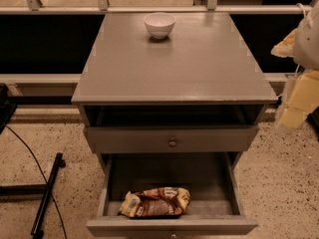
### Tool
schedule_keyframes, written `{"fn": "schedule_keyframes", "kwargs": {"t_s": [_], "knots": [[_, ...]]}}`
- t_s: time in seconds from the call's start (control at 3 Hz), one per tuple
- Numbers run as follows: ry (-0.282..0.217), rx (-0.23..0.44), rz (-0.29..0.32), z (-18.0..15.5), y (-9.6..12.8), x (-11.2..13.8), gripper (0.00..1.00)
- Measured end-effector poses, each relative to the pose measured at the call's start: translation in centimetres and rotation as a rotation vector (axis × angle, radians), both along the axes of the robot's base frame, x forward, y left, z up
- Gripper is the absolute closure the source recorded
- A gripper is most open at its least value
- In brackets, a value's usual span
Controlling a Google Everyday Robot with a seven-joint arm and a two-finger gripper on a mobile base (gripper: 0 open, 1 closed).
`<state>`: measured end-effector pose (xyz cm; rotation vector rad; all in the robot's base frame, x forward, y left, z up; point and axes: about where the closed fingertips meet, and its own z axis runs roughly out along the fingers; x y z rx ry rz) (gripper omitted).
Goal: Pick brown chip bag from middle drawer and place on counter
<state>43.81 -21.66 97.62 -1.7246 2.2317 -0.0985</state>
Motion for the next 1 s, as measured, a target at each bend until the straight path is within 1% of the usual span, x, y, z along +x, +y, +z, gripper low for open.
{"fn": "schedule_keyframes", "kwargs": {"t_s": [0.33,0.67,1.0], "knots": [[-0.002,-0.002,0.0,0.0,0.0,0.0,0.0],[-0.002,0.022,0.025,-2.3,0.5,0.1,0.0],[0.01,0.118,0.115,-9.2,1.9,-1.2,0.0]]}}
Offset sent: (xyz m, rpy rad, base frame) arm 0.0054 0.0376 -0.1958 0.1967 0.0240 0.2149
